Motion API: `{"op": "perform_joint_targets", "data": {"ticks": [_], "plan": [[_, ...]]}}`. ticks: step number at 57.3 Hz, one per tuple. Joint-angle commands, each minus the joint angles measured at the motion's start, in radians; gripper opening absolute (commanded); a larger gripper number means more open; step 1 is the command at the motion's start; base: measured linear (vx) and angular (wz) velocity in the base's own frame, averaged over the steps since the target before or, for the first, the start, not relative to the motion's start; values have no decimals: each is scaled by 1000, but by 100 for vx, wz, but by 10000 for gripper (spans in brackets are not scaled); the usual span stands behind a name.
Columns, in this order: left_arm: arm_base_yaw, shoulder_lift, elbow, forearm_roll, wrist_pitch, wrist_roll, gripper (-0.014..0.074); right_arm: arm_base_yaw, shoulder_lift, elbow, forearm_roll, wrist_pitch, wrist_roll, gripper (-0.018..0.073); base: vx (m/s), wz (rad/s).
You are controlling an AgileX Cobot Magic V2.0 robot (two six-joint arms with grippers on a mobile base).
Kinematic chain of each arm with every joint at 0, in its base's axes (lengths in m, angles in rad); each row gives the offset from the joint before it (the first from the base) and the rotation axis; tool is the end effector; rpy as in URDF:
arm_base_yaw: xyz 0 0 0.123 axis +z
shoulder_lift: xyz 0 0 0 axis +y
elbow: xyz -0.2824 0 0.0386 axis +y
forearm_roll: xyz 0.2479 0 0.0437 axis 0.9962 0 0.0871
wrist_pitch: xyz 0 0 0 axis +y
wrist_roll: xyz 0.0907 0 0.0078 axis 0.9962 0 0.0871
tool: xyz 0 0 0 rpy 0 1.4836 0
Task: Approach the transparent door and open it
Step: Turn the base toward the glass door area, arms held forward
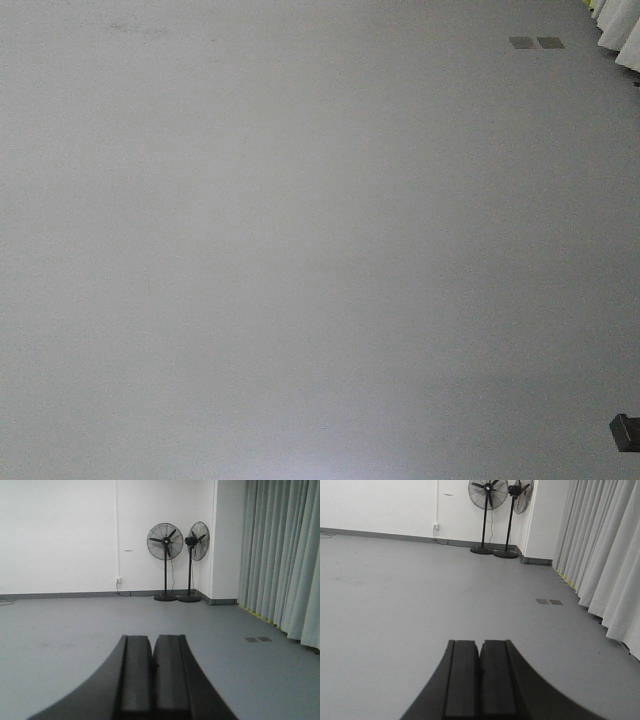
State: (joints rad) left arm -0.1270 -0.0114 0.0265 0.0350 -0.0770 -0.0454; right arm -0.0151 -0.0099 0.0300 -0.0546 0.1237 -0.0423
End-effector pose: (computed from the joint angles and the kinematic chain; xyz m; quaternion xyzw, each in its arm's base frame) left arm 0.0553 -0.0073 0.2117 0.0390 0.6513 -0.0529 0.7559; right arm 0.0568 -0.0015 0.1922 -0.0273 0.7263 -0.0407 0.6857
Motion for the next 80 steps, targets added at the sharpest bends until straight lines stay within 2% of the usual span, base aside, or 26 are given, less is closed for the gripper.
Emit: {"op": "perform_joint_targets", "data": {"ticks": [1,38,80], "plan": [[-3,7,31,-11,-84,-8,-6,-3,-14,13,-3,-87,-1,-8,0,0],[-3,7,31,-11,-84,-8,-6,-3,-14,13,-3,-87,-1,-8,6,0],[-3,7,31,-11,-84,-8,-6,-3,-14,13,-3,-87,-1,-8,23,6]]}}
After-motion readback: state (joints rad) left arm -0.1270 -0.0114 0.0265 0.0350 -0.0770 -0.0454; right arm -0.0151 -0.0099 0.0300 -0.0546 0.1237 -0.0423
